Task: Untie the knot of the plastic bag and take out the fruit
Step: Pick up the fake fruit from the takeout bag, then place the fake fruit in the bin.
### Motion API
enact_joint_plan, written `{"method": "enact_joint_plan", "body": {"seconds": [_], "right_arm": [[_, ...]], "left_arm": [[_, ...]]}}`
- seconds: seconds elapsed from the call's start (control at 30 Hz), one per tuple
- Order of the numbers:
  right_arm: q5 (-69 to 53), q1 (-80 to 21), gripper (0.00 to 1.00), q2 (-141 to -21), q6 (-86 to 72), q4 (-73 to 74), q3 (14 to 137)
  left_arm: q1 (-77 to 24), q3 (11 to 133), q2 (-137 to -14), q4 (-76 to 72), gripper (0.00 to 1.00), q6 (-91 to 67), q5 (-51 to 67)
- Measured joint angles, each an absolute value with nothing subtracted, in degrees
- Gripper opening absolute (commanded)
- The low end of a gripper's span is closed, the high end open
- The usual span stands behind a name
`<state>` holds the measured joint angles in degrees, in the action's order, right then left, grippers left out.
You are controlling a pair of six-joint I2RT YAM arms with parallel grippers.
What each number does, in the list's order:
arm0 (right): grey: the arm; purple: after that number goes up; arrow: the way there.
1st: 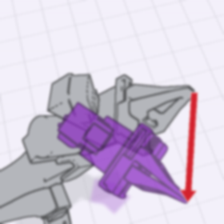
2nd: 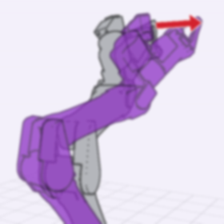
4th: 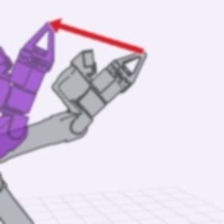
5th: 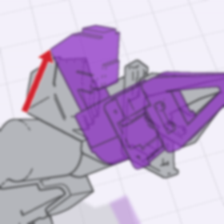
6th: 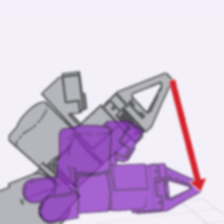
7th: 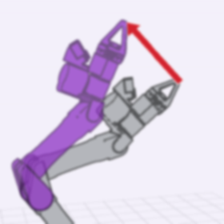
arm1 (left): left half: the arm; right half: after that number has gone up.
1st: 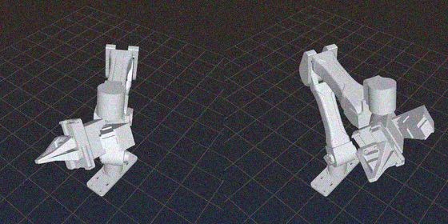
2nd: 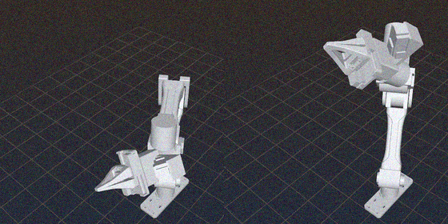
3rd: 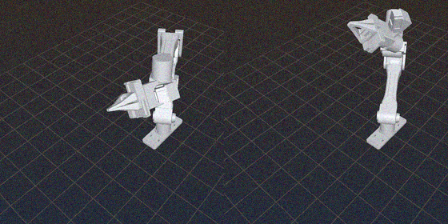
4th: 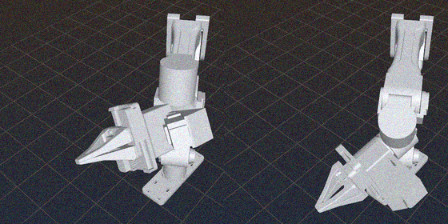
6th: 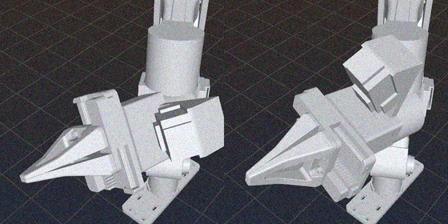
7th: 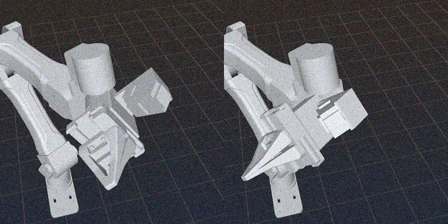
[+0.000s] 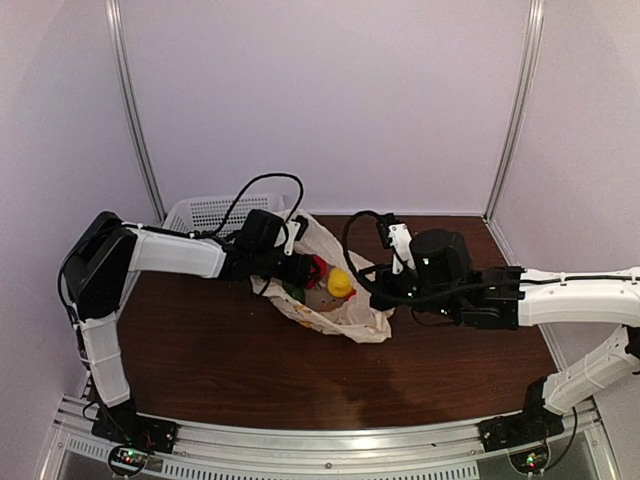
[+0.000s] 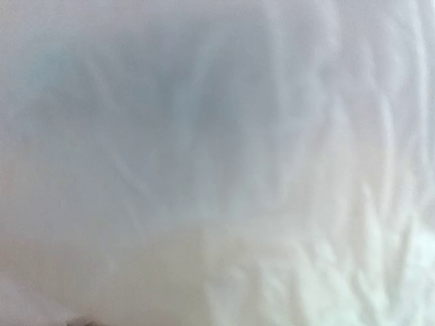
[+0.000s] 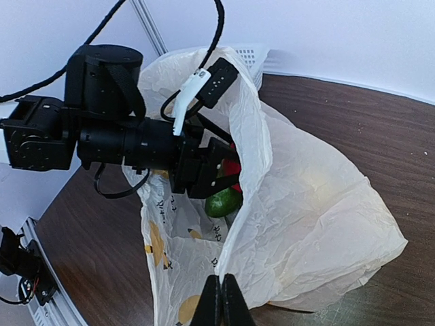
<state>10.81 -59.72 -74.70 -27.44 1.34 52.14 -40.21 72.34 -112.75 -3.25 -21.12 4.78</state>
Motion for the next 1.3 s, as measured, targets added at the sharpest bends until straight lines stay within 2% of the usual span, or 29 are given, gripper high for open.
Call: {"method": "enact_joint_plan", "body": {"seconds": [0.37,0.67,1.03,1.3], "right_arm": [[12.49,-59.72,0.00,-74.70,-27.57,1.34,52.14],[12.60,-59.72,0.00,-74.70,-27.70,0.93,52.99],[10.20,-59.81,0.00,-75.35,-28.51,-0.84,52.99],[9.91,-60.03,0.00,-75.35,-28.73,-1.10,52.93]], "left_arm": [[-40.64,58.08,-96.92,-4.47,0.49,-20.88,10.79],[-42.24,51.40,-85.12,-4.10,0.49,-21.61,14.50],[-42.44,49.69,-69.19,-4.45,0.49,-25.78,16.75],[-42.39,53.34,-65.58,1.19,0.50,-26.92,16.47]]}}
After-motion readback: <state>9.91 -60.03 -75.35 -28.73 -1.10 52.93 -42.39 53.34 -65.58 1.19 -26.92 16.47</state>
